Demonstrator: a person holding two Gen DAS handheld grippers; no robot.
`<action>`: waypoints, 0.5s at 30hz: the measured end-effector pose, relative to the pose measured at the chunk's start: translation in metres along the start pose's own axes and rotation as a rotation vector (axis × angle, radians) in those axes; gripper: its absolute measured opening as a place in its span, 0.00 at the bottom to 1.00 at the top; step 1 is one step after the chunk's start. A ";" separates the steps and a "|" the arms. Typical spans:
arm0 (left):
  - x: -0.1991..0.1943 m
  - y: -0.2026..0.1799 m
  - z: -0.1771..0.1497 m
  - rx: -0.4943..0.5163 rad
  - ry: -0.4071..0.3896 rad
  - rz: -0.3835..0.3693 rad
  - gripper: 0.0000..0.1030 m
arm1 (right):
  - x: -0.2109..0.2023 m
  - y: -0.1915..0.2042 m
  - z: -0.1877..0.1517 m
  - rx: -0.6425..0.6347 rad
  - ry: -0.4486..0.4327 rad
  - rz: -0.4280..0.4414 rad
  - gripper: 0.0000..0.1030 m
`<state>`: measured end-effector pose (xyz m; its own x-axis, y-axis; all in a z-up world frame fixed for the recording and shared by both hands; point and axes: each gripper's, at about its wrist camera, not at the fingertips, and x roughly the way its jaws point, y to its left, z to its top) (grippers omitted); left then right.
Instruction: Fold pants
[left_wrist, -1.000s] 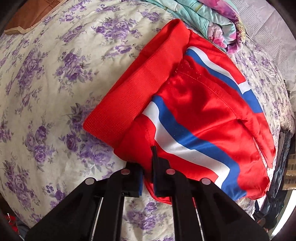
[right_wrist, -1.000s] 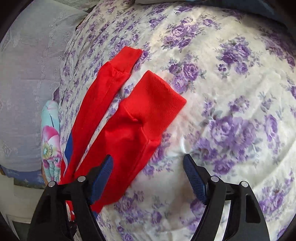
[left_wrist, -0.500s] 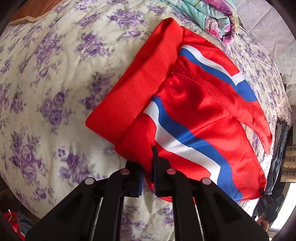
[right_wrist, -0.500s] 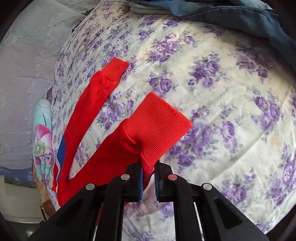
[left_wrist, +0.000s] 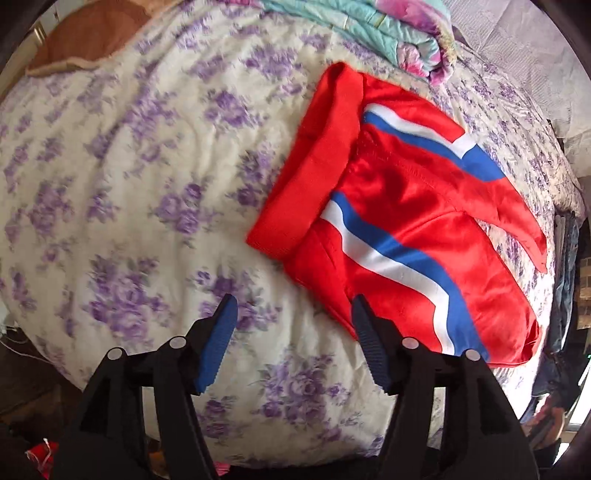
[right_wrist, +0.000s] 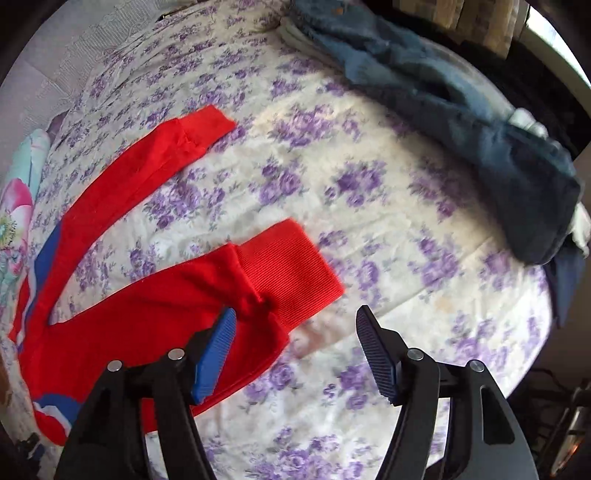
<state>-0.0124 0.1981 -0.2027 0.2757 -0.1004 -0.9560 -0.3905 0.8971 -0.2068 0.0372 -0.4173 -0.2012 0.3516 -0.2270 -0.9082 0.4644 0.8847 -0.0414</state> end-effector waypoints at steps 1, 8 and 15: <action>-0.011 0.000 0.004 0.013 -0.041 0.013 0.61 | -0.009 0.004 0.004 -0.026 -0.052 -0.039 0.71; -0.017 -0.065 0.076 0.160 -0.187 -0.004 0.61 | -0.027 0.116 0.042 -0.272 -0.132 0.196 0.71; 0.081 -0.147 0.107 0.390 -0.047 0.100 0.62 | -0.025 0.282 0.050 -0.636 -0.089 0.423 0.74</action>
<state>0.1615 0.1041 -0.2279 0.2964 0.0075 -0.9550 -0.0571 0.9983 -0.0099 0.2000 -0.1821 -0.1691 0.4718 0.1744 -0.8643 -0.2718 0.9613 0.0457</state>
